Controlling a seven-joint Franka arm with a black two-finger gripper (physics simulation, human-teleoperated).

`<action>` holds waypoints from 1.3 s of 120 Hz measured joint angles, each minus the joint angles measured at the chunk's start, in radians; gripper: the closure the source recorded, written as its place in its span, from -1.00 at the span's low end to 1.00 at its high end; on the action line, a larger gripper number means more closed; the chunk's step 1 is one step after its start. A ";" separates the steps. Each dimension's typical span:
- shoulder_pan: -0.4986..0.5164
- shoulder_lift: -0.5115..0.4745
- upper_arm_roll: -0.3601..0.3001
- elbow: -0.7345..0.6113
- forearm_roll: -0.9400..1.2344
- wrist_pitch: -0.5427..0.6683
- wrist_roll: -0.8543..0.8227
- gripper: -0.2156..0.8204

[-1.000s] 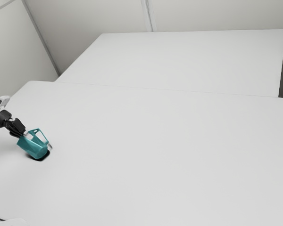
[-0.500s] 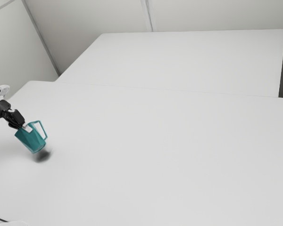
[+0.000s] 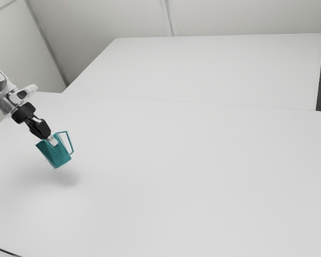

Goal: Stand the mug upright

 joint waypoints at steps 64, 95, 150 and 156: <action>-0.522 -0.123 0.080 -0.214 0.357 0.393 -0.303 0.93; -0.698 -0.118 0.077 -0.224 0.464 0.520 -0.493 0.93; -0.592 -0.018 0.050 -0.194 0.435 0.669 -0.643 0.93; -0.600 -0.012 0.049 -0.183 0.439 0.674 -0.651 0.93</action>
